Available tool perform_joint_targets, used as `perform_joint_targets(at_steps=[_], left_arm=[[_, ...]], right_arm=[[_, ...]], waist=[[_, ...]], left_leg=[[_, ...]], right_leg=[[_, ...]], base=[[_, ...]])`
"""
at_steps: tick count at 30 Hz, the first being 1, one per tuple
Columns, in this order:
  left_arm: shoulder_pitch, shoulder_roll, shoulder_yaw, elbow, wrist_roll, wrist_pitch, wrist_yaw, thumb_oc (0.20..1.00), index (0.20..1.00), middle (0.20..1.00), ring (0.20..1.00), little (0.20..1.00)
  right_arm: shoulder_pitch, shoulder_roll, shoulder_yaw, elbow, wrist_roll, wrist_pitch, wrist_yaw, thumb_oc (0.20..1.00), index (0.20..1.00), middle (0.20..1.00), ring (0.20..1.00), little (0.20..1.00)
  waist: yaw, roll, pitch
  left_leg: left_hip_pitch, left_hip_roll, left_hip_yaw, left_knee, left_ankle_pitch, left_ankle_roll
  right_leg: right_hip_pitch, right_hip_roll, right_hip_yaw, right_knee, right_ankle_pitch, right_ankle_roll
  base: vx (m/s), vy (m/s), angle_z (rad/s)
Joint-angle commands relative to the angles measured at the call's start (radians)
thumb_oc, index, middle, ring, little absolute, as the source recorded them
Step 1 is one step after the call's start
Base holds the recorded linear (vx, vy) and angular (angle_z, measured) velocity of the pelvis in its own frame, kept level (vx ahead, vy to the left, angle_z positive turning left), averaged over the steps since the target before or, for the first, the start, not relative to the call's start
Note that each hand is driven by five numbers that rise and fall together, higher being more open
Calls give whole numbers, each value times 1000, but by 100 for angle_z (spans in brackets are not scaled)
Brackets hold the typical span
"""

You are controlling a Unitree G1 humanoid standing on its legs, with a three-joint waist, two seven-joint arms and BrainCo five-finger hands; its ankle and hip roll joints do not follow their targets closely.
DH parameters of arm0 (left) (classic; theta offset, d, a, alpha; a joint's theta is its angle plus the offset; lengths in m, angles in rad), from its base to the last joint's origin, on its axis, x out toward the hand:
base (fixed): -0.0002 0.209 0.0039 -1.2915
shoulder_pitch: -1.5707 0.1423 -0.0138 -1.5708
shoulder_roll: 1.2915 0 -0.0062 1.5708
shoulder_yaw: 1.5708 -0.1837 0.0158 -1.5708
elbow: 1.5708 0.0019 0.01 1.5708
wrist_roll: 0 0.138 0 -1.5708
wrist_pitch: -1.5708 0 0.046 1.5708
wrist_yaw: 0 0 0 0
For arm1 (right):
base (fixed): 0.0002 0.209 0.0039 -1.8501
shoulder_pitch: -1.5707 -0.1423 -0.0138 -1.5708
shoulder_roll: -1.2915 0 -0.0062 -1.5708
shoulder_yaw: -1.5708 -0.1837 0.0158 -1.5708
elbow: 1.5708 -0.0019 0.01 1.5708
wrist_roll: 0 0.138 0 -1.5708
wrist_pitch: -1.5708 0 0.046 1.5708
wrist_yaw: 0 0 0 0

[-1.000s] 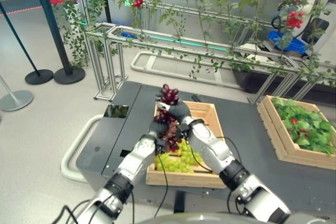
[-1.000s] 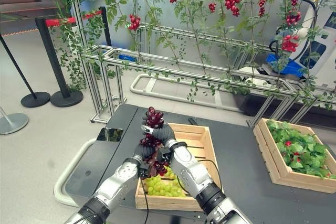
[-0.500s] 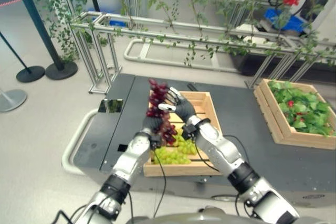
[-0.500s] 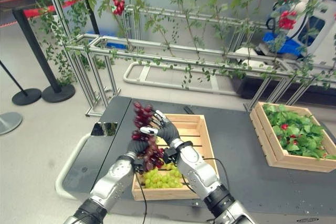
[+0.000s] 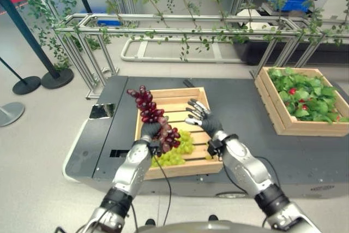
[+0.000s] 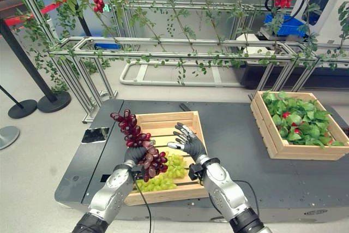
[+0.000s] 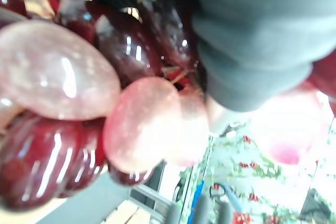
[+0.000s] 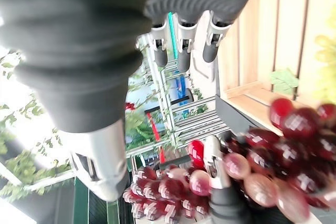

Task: Pick up the fruits from the basket on one side to the basket on the other side

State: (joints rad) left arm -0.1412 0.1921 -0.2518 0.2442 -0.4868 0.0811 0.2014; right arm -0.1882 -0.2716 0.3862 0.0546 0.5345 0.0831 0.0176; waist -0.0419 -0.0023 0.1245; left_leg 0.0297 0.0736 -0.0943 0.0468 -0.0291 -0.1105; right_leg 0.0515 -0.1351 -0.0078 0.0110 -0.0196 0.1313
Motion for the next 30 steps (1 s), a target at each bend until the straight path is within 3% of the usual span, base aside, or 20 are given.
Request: perform_joint_targets(at_steps=[1, 9, 12, 14, 15, 17, 18, 19, 20, 21, 23, 24, 26, 27, 29, 30], left_arm=[[14, 39, 62, -118, -18, -95, -35, 200, 200, 200, 200, 200], [147, 18, 135, -136, -41, -105, -45, 200, 200, 200, 200, 200], [215, 14, 169, -171, -62, -112, -52, 200, 200, 200, 200, 200], [233, 4, 189, -190, -85, -121, -49, 200, 200, 200, 200, 200], [235, -2, 194, -191, -98, -125, -52, 200, 200, 200, 200, 200], [220, -5, 199, -190, -102, -132, -59, 200, 200, 200, 200, 200], [226, -2, 205, -196, -103, -137, -66, 200, 200, 200, 200, 200], [252, -6, 217, -218, -107, -144, -75, 200, 200, 200, 200, 200], [253, -6, 218, -219, -107, -143, -75, 200, 200, 200, 200, 200], [264, -9, 224, -231, -115, -144, -75, 200, 200, 200, 200, 200], [278, -12, 238, -256, -124, -145, -80, 200, 200, 200, 200, 200], [278, -12, 238, -257, -124, -145, -79, 200, 200, 200, 200, 200], [284, -7, 255, -265, -110, -147, -82, 200, 200, 200, 200, 200], [284, -7, 255, -265, -110, -146, -82, 200, 200, 200, 200, 200], [294, -7, 269, -279, -95, -148, -79, 200, 200, 200, 200, 200], [294, -7, 269, -279, -95, -148, -79, 200, 200, 200, 200, 200]], right_arm=[[40, 25, -87, -153, -14, -74, 28, 1000, 1000, 1000, 1000, 1000], [134, 10, -203, -251, -12, -121, 3, 1000, 1000, 1000, 1000, 1000], [156, -1, -241, -264, -25, -137, -13, 1000, 1000, 1000, 1000, 1000], [171, 3, -269, -263, -27, -147, -30, 1000, 1000, 1000, 1000, 1000], [173, 0, -284, -262, -40, -153, -39, 1000, 1000, 1000, 1000, 1000], [163, 2, -309, -259, -72, -169, -67, 1000, 1000, 1000, 1000, 1000], [160, 10, -314, -258, -74, -171, -78, 1000, 1000, 1000, 1000, 1000], [164, 19, -311, -258, -79, -177, -77, 1000, 1000, 1000, 1000, 1000], [164, 19, -311, -258, -79, -177, -77, 1000, 1000, 1000, 1000, 1000], [169, 24, -311, -258, -81, -179, -77, 1000, 1000, 1000, 1000, 1000], [183, 37, -322, -245, -84, -188, -92, 1000, 1000, 1000, 1000, 1000], [183, 37, -322, -245, -84, -188, -92, 1000, 1000, 1000, 1000, 1000], [194, 46, -342, -233, -81, -187, -100, 1000, 1000, 1000, 1000, 1000], [193, 46, -342, -233, -81, -188, -100, 1000, 1000, 1000, 1000, 1000], [205, 54, -358, -225, -73, -189, -109, 1000, 1000, 1000, 1000, 1000], [205, 54, -358, -225, -73, -189, -109, 1000, 1000, 1000, 1000, 1000]], waist=[[-5, -12, -49], [-16, 31, -28], [-8, 50, -2], [2, 61, 25], [4, 59, 40], [-11, 53, 50], [-8, 51, 49], [-1, 37, 45], [-4, 38, 42], [-2, 31, 38], [-2, 10, 25], [-5, 9, 24], [-9, 11, -2], [-13, 7, -5], [-10, 10, -13], [-12, 5, -16]], left_leg=[[-32, -37, -21, -7, -4, 39], [-29, 3, -55, 2, 31, 2], [-49, 18, -90, -3, 70, -16], [-91, 33, -100, -11, 127, -39], [-115, 37, -69, -2, 140, -36], [-160, 75, 76, 33, 164, -24], [-166, 83, 107, 57, 153, -24], [-140, 67, 99, 127, 84, -23], [-145, 67, 97, 127, 87, -23], [-127, 59, 89, 144, 51, -20], [-59, 60, 124, 224, -73, -4], [-63, 57, 122, 223, -69, -3], [23, 64, 153, 220, -143, -8], [18, 58, 149, 216, -136, -6], [62, 49, 158, 234, -199, -7], [59, 43, 156, 229, -191, -5]], right_leg=[[13, 36, 15, 12, -83, -30], [73, 80, -18, -42, -99, -68], [80, 102, -36, -60, -105, -82], [78, 110, -63, -63, -112, -88], [71, 102, -85, -56, -112, -88], [54, 76, -155, -46, -107, -77], [42, 70, -179, -45, -100, -74], [35, 61, -198, -46, -88, -74], [32, 61, -200, -47, -85, -74], [28, 54, -214, -47, -81, -73], [7, 24, -293, -26, -76, -75], [4, 22, -295, -26, -73, -75], [-22, -4, -381, -8, -59, -72], [-26, -9, -385, -8, -56, -72], [-55, -37, -456, 13, -34, -65], [-59, -44, -458, 14, -31, -64]], base=[[27, -164, 12], [-4, -126, 9], [-74, -106, 16], [-146, -26, 37], [-241, 9, 58], [-243, -21, 115], [-269, -99, 156], [-200, -84, 158], [-208, -43, 90], [-172, 1, 57], [-341, 0, -2], [-271, 15, 15], [-203, 67, 128], [-281, 170, 191], [-205, 167, 157], [-211, 256, 106]])
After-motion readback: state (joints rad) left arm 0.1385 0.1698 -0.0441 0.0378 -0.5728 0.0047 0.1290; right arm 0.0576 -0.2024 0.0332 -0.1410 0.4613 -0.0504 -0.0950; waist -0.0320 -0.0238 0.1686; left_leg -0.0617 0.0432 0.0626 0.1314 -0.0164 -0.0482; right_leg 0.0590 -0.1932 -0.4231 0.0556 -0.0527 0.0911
